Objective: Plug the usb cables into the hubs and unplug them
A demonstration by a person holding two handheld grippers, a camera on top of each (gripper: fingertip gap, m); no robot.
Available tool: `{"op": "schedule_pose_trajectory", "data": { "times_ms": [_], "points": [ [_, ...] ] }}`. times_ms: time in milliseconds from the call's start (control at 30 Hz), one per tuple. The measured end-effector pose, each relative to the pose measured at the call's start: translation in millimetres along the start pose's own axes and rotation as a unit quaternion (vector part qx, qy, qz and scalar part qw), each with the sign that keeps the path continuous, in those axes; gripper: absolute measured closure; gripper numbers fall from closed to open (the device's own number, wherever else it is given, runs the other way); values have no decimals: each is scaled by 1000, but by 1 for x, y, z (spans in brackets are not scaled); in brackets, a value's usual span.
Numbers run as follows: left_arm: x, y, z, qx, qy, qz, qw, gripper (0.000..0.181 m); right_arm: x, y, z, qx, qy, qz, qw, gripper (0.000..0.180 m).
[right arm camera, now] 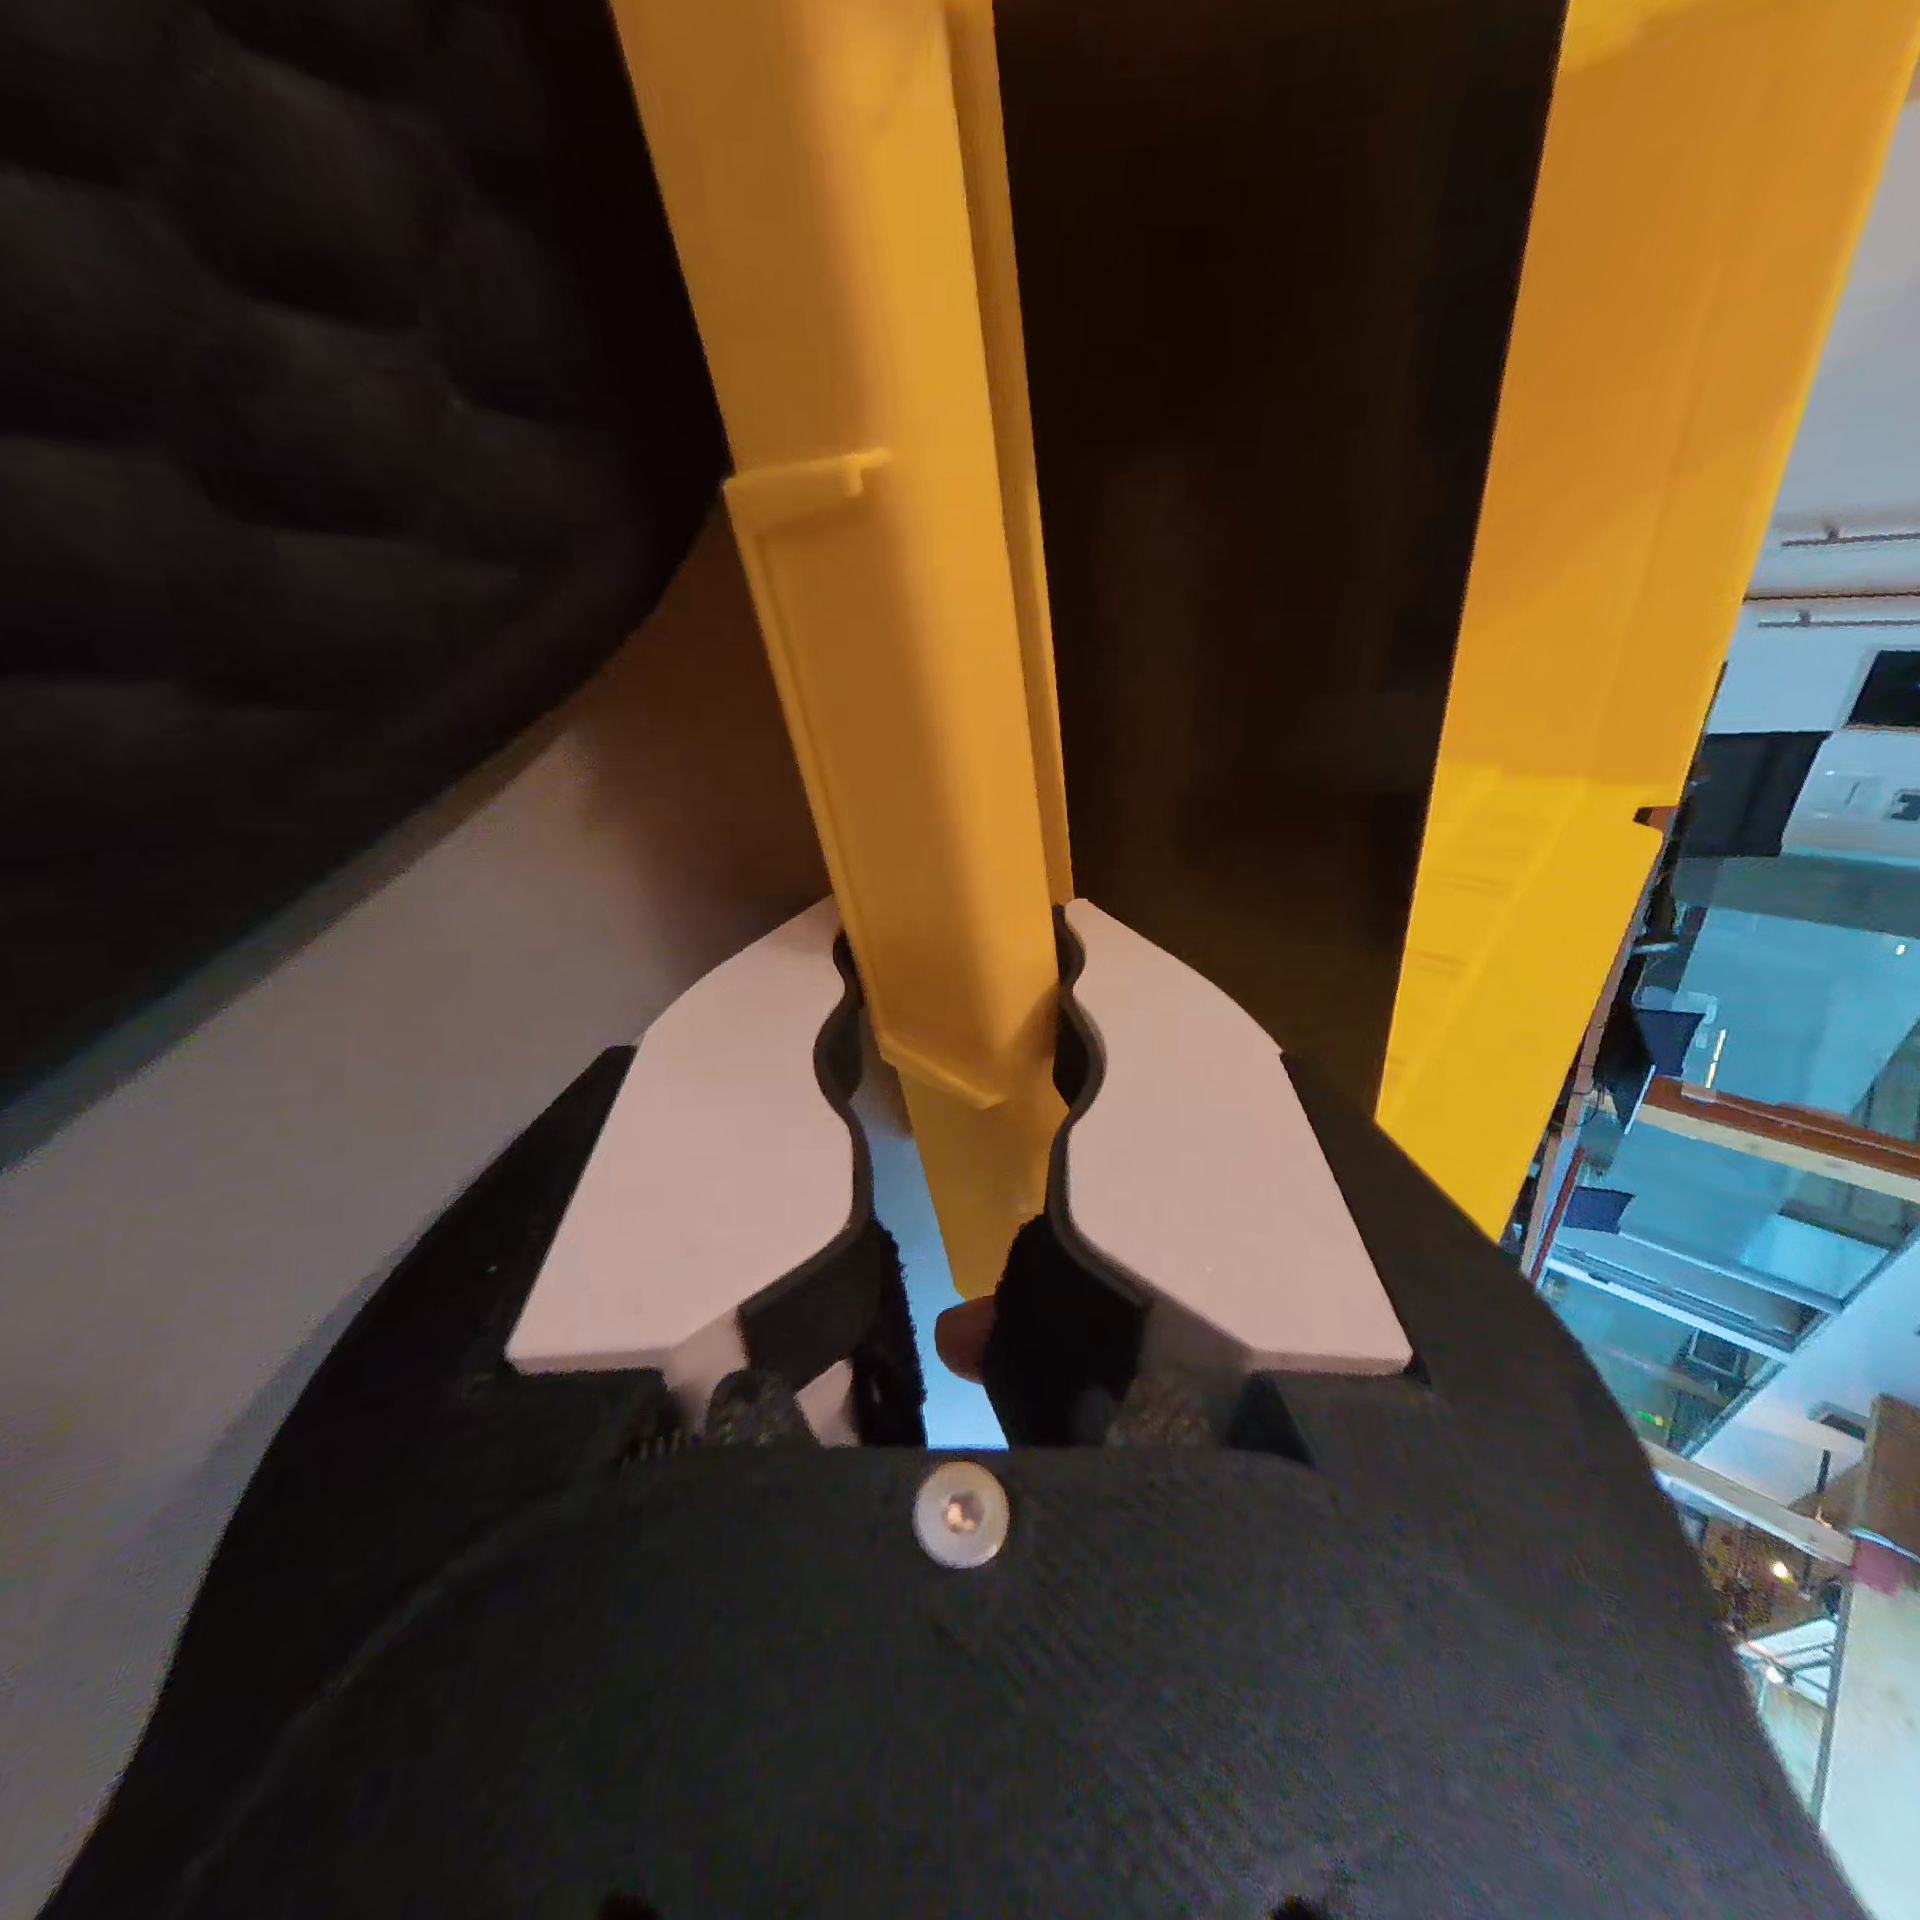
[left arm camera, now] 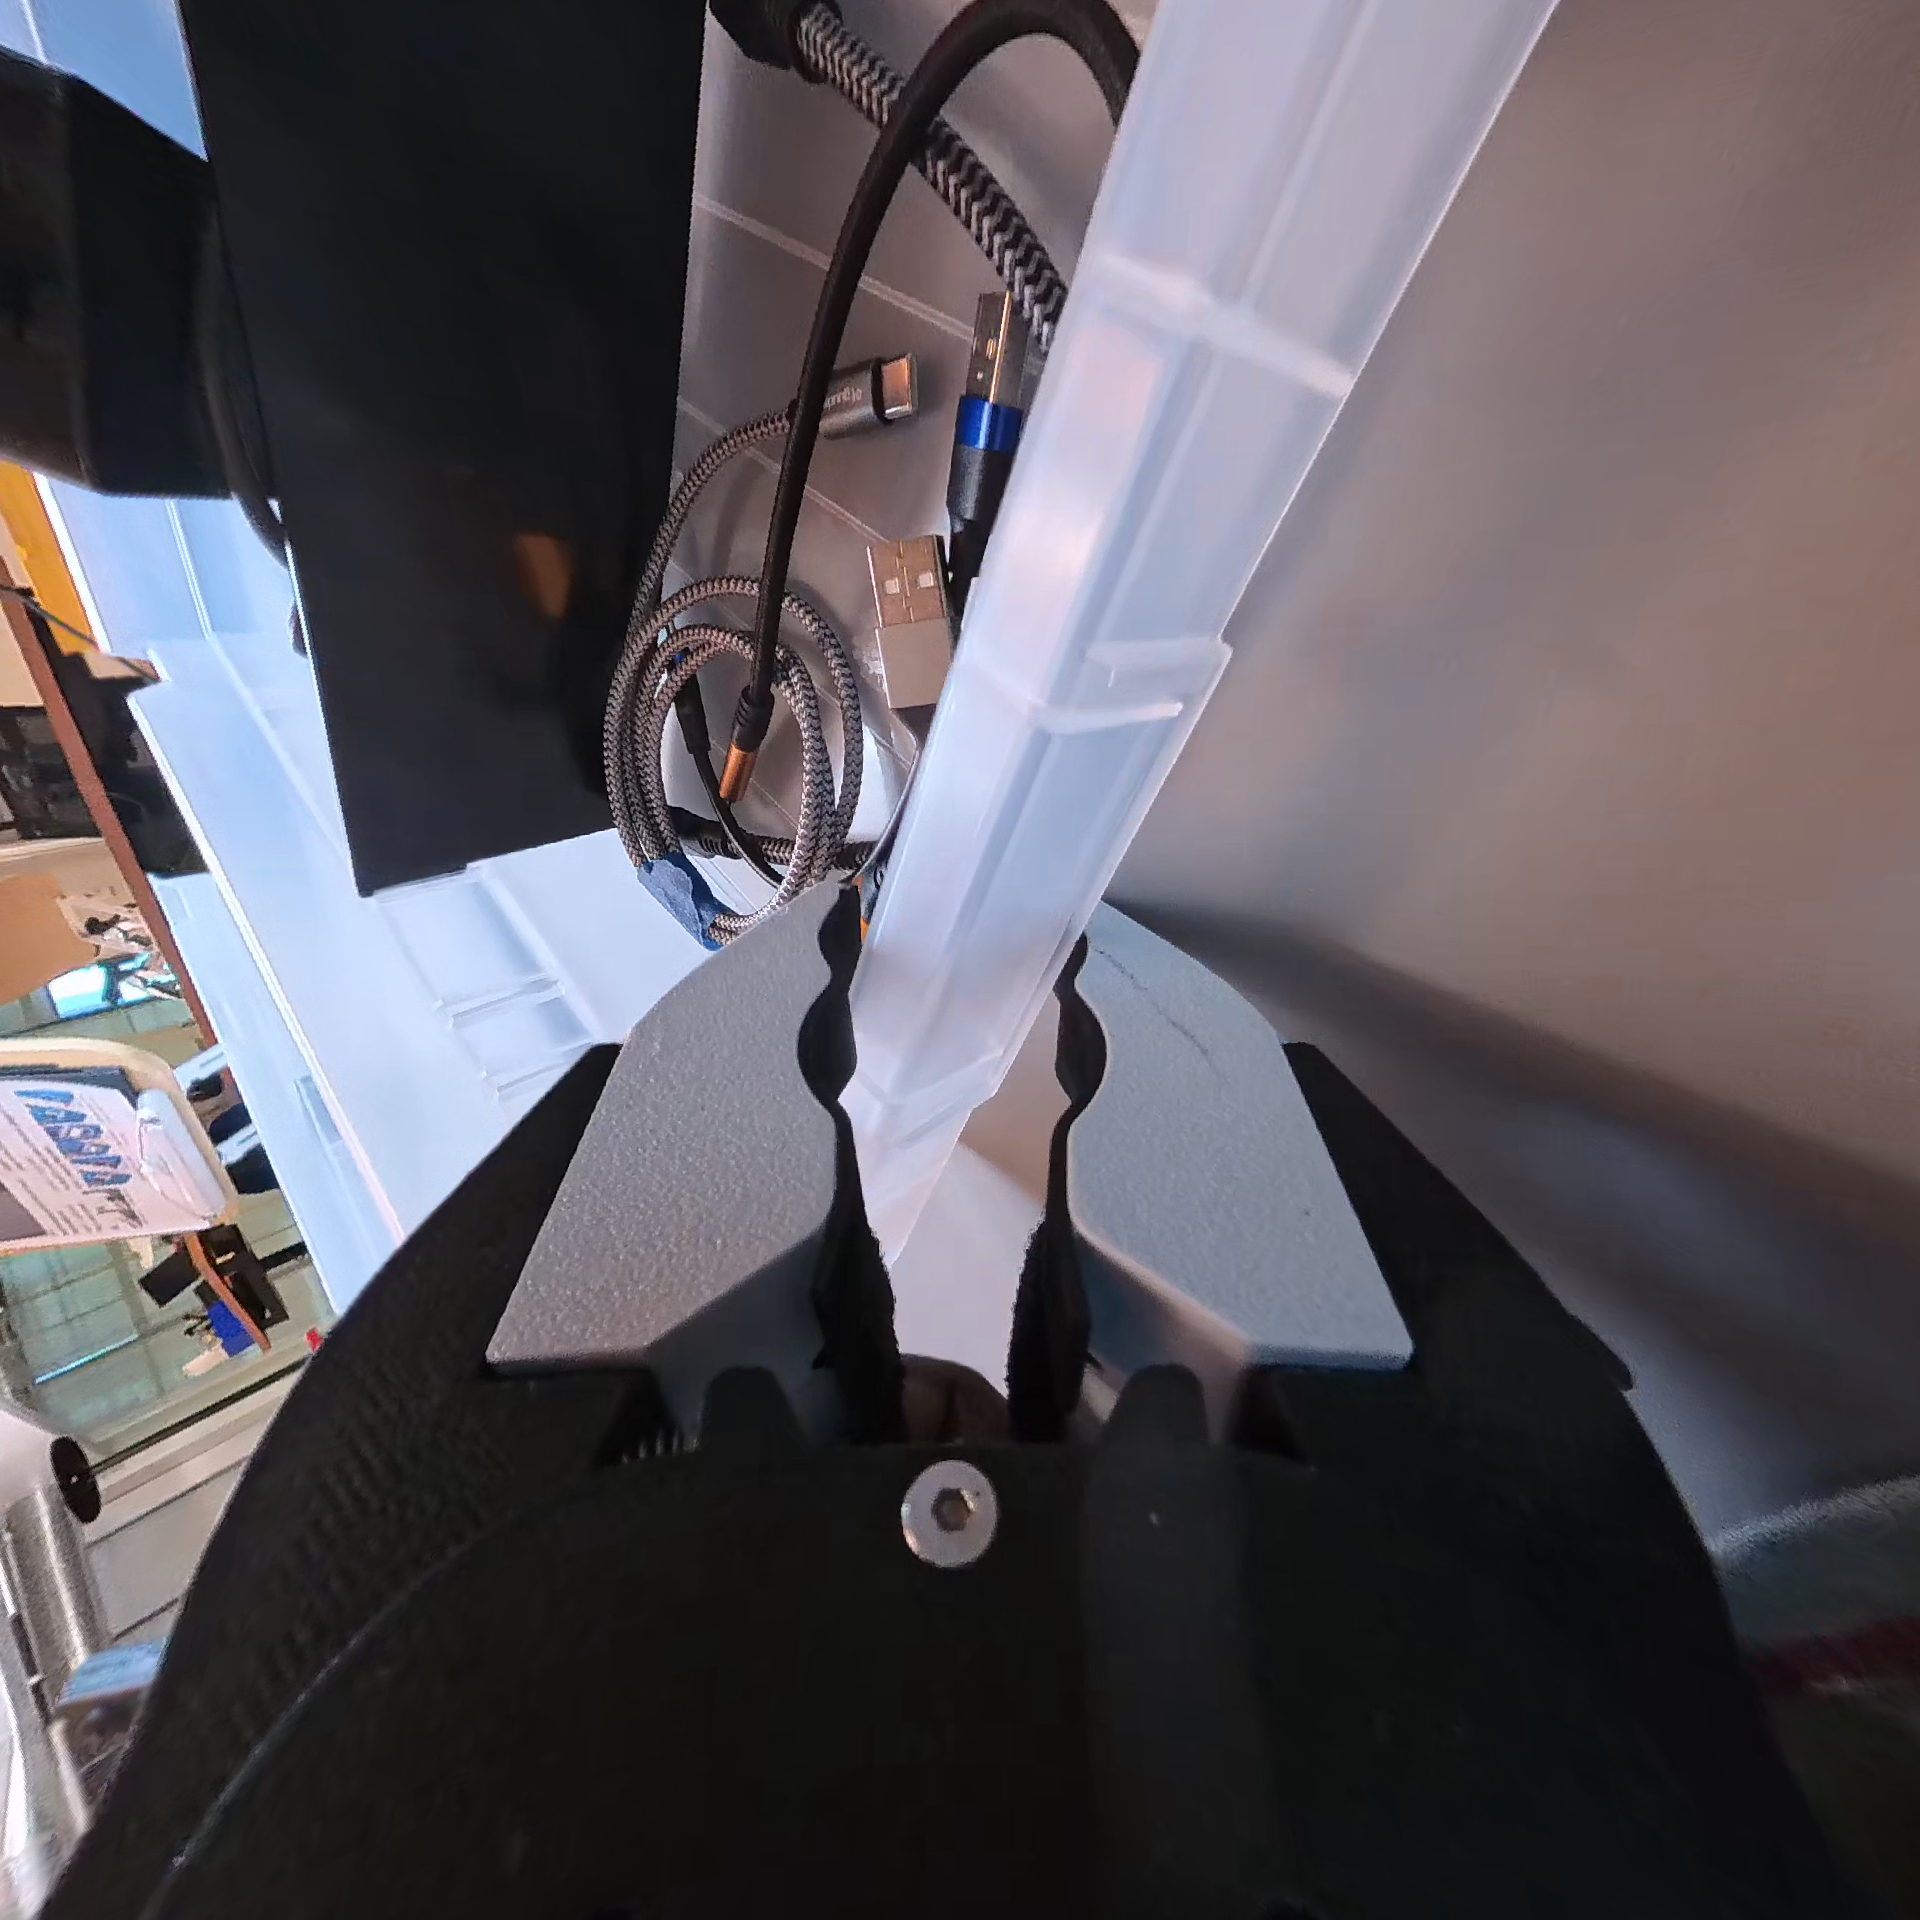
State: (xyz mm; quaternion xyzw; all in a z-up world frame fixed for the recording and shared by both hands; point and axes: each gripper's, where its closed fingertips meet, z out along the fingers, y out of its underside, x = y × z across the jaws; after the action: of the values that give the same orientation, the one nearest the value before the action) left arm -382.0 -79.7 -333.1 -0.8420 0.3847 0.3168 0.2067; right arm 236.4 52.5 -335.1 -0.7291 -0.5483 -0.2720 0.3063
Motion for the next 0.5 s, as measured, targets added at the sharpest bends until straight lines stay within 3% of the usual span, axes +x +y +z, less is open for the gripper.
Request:
{"op": "schedule_pose_trajectory", "data": {
  "times_ms": [500],
  "points": [
    [22,53,-29,-141,70,-6,987,145,-2,79,-18,-59,9,61,996,146]
  ]
}}
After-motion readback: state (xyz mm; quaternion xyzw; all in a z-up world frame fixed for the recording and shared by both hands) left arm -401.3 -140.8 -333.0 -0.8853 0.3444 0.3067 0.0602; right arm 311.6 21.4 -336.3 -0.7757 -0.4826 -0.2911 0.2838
